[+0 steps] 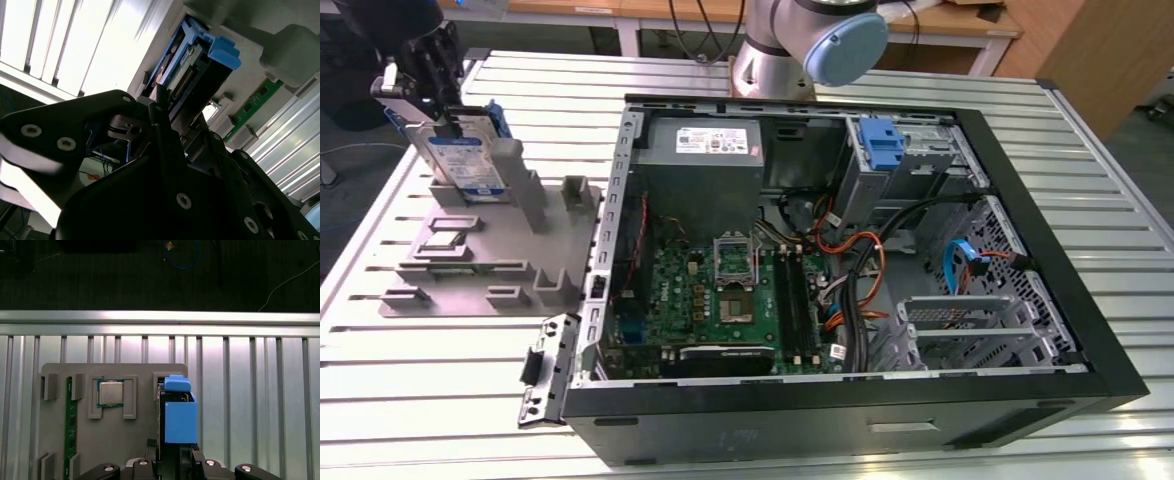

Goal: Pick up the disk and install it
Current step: 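Pick up the disk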

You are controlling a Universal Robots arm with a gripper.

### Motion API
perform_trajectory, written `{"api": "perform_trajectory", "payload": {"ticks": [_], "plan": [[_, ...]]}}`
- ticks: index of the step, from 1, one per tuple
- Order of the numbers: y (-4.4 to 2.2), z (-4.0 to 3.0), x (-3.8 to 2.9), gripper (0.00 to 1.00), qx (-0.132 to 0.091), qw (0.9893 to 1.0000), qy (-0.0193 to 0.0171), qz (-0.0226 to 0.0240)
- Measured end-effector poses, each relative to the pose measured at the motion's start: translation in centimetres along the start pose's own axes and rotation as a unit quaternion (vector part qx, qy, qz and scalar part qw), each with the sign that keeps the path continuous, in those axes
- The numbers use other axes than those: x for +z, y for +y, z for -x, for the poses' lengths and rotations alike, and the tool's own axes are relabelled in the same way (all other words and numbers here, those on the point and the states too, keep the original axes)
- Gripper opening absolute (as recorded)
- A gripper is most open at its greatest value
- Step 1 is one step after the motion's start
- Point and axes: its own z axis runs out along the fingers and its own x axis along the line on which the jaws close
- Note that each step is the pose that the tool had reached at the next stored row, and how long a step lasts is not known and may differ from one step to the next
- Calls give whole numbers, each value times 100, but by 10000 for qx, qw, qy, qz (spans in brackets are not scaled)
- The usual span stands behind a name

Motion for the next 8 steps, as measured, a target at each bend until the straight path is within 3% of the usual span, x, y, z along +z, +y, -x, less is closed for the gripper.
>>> {"api": "perform_trajectory", "payload": {"ticks": [8], "plan": [[0,0,0,35,-1,10000,0,0]]}}
